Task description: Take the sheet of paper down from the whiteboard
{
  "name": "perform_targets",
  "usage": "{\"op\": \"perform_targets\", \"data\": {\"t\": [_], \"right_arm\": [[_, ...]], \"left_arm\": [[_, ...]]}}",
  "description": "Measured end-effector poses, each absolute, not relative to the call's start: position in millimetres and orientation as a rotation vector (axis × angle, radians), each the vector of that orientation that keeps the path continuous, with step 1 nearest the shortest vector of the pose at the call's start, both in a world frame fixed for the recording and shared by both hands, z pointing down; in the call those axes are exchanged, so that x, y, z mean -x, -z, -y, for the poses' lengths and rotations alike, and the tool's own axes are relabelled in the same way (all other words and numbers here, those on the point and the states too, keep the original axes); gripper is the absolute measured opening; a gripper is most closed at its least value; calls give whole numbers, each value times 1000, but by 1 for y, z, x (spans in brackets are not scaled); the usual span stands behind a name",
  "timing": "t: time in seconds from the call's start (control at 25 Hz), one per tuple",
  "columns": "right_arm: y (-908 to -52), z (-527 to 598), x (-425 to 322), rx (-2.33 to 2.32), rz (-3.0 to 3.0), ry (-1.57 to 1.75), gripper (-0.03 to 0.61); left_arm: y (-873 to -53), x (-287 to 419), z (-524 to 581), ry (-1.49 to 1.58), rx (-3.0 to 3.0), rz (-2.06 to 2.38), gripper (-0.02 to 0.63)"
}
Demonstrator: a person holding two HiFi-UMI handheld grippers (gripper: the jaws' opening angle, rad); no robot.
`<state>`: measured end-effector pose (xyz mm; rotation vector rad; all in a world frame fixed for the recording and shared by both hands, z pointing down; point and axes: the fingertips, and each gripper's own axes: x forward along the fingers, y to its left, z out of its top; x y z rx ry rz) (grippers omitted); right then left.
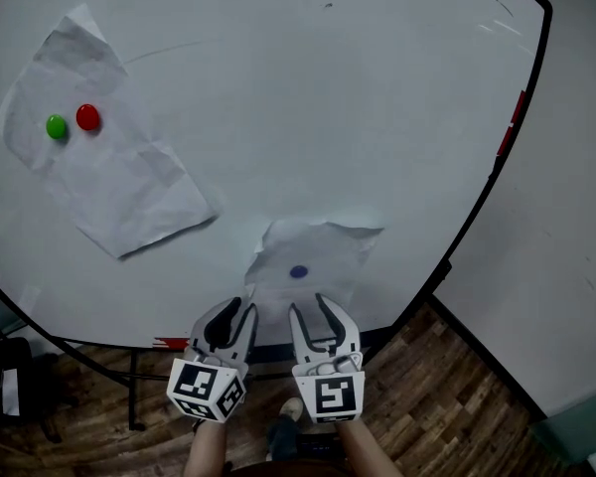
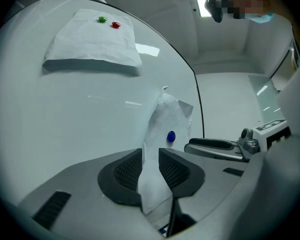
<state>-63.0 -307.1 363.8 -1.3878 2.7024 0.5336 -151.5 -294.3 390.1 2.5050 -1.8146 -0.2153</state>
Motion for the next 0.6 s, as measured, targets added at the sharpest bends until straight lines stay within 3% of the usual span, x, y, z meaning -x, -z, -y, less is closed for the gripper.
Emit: {"op": "perform_targets", "data": {"t": [0.6], "right_arm": [[-344,336,79,1411,-2632,-739,166]], "left_arm": [[-383,149,318,237,-2536,1820,95]]}}
